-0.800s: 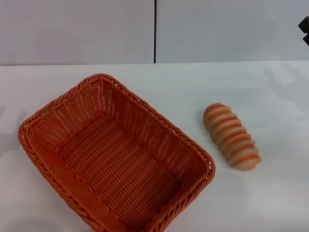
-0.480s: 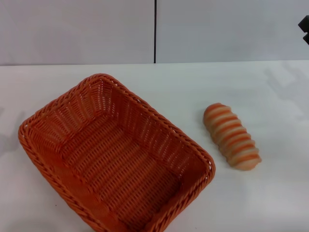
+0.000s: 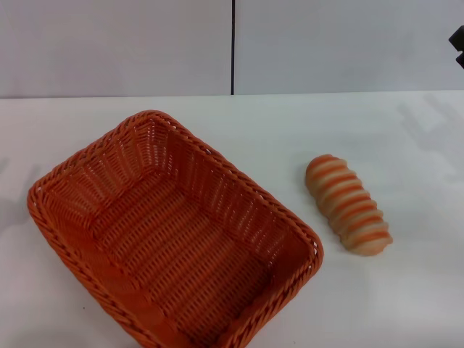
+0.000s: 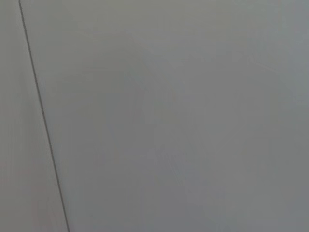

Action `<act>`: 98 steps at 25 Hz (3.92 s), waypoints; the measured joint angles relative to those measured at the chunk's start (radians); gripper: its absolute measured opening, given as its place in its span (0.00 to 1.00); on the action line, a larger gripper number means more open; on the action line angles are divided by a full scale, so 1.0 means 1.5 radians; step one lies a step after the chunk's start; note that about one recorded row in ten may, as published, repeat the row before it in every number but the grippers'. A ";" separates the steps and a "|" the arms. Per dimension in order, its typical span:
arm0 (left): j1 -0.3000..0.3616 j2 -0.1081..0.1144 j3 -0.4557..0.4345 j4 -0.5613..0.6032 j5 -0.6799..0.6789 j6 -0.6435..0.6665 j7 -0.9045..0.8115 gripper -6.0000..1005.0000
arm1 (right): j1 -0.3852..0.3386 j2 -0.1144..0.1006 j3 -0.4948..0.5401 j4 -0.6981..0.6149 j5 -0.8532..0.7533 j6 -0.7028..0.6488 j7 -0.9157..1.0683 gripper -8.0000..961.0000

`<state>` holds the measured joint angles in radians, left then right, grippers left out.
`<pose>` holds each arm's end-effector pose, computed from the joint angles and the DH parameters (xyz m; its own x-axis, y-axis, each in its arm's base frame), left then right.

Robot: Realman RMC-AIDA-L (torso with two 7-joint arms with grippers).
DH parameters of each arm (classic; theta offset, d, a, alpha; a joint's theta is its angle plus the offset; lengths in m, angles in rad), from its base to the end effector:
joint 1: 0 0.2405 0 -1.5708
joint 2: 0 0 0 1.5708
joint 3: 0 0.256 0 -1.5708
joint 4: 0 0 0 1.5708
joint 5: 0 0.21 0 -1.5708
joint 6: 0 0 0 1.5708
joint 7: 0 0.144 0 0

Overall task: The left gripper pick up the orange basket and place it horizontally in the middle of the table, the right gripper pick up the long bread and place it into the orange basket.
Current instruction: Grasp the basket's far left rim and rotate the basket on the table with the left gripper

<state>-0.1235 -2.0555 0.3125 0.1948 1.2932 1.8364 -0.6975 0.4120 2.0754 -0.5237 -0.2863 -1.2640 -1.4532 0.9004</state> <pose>-0.3604 0.1948 0.0691 0.4725 -0.2863 0.8335 0.7705 -0.3250 -0.5484 0.3120 0.3228 0.0377 0.4506 0.0474 -0.8914 -0.7669 -0.4905 -0.4138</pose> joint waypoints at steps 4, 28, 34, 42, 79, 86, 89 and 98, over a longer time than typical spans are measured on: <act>-0.001 0.000 0.004 0.017 0.001 0.003 -0.010 0.57 | -0.001 0.000 -0.001 0.001 0.000 -0.001 0.000 0.70; -0.100 -0.003 0.146 0.806 0.344 -0.102 -0.700 0.74 | -0.071 -0.002 0.008 -0.006 0.000 -0.062 0.007 0.70; -0.135 -0.002 0.229 0.932 0.459 -0.102 -0.803 0.80 | -0.088 -0.002 0.011 -0.006 0.000 -0.074 0.008 0.69; -0.187 -0.005 0.378 1.036 0.681 -0.091 -0.960 0.82 | -0.094 -0.002 0.018 -0.002 0.000 -0.080 0.008 0.70; -0.313 -0.015 0.754 0.844 1.024 -0.170 -1.187 0.79 | -0.100 -0.005 0.044 -0.012 -0.001 -0.048 0.002 0.69; -0.329 -0.015 0.756 0.815 1.038 -0.178 -1.184 0.78 | -0.095 -0.005 0.044 -0.013 -0.003 -0.033 0.001 0.69; -0.334 -0.015 0.757 0.797 1.041 -0.181 -1.181 0.78 | -0.092 -0.005 0.044 -0.013 -0.004 -0.026 0.001 0.69; -0.357 -0.016 0.761 0.757 1.063 -0.195 -1.179 0.47 | -0.088 -0.005 0.044 -0.014 -0.002 -0.011 0.001 0.70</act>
<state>-0.6587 -2.0788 1.4544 1.3296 2.8880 1.5435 -2.4665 0.2802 2.0677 -0.4571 -0.3071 -1.2670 -1.4695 0.9019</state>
